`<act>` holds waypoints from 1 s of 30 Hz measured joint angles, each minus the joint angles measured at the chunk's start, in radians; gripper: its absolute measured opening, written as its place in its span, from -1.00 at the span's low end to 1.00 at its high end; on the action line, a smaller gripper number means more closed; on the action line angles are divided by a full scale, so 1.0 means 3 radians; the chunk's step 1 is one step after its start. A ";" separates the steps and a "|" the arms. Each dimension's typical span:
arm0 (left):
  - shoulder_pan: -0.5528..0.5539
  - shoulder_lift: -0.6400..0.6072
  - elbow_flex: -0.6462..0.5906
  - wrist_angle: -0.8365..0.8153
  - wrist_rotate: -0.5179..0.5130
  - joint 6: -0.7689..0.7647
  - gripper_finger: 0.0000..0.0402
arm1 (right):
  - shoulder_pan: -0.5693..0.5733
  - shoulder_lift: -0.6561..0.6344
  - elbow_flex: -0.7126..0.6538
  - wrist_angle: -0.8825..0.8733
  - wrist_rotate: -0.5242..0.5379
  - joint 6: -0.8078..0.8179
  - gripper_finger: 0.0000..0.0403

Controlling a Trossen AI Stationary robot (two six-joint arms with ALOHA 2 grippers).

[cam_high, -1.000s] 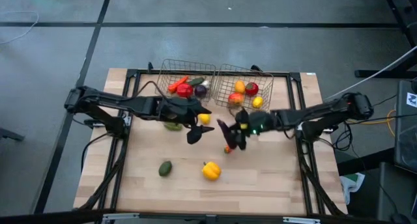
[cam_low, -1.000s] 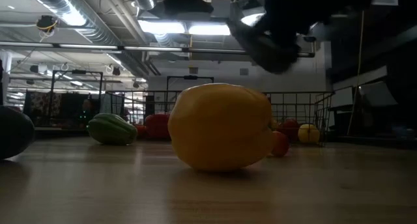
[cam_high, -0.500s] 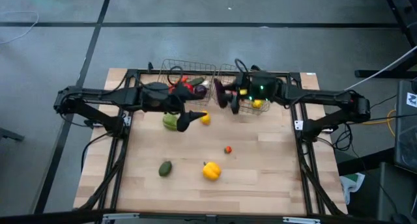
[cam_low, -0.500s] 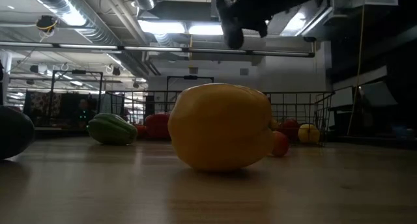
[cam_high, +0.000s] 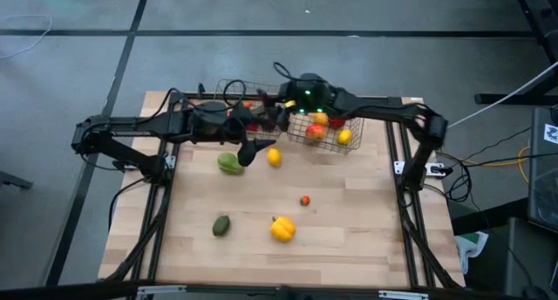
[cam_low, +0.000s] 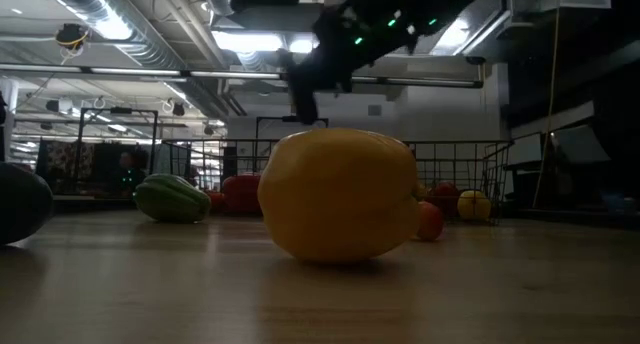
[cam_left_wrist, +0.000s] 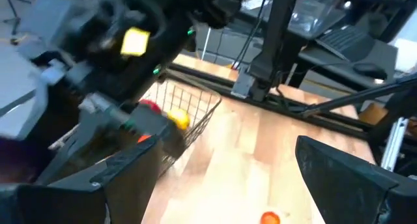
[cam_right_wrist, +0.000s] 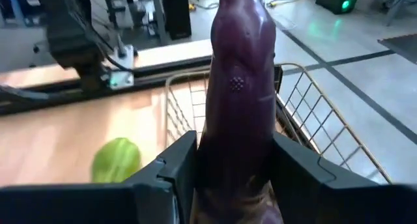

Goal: Sort produce into baskets
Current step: Put the purple eggplant into the left golden wire basket

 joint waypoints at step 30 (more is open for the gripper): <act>0.0061 0.0003 -0.0001 -0.0174 -0.0001 0.0046 0.73 | 0.0015 0.1059 0.0380 -0.0088 -0.0099 -0.0170 -0.19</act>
